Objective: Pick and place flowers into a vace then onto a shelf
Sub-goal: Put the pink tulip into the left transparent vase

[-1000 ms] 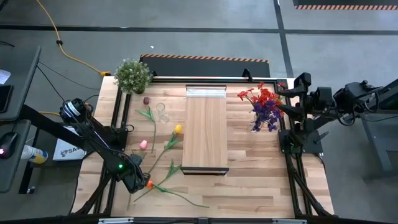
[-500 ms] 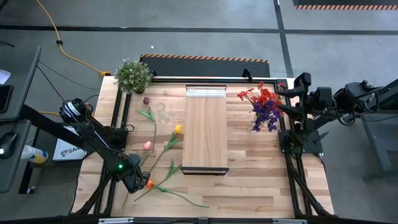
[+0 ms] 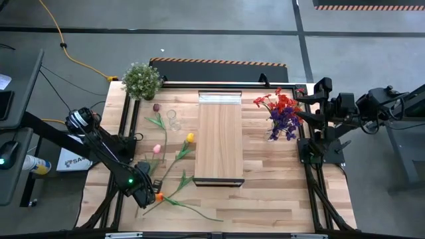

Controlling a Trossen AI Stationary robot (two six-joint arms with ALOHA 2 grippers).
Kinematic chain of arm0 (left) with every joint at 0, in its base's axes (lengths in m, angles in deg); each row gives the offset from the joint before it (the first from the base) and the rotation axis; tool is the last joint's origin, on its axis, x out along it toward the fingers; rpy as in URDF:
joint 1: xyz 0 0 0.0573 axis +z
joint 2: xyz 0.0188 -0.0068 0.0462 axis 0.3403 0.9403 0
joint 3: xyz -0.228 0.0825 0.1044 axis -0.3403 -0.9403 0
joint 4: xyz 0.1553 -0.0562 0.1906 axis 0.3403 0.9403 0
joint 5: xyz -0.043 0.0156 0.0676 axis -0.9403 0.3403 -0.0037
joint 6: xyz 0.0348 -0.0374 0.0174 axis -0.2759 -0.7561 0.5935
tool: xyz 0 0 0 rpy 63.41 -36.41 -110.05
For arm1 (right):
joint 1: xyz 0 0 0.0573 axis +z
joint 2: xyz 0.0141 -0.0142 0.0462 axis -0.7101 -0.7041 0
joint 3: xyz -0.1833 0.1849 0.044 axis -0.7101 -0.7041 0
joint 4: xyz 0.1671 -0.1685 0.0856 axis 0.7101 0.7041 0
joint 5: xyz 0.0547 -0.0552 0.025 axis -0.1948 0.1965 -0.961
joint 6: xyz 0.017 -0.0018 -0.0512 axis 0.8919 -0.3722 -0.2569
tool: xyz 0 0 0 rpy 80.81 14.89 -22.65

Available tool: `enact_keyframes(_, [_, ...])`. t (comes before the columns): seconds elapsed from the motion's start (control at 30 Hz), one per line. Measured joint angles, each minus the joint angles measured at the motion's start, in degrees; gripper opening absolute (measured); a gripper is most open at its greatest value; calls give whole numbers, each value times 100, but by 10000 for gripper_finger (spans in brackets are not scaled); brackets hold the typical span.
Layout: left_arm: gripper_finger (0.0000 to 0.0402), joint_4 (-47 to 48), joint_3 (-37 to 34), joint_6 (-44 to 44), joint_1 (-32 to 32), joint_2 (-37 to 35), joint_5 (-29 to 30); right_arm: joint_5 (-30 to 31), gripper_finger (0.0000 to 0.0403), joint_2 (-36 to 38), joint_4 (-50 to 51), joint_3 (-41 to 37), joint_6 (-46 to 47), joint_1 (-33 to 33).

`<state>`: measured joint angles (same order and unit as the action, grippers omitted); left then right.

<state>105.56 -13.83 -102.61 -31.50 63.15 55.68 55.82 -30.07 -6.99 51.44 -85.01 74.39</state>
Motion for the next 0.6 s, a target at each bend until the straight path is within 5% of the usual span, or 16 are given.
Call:
enact_keyframes(0.27, [20,557,468,-104,0,-27,36,0,181,0,-2,0,0,0])
enact_keyframes(0.6, [20,2605,1786,-162,0,-35,587,2,181,-2,-2,0,-7,0])
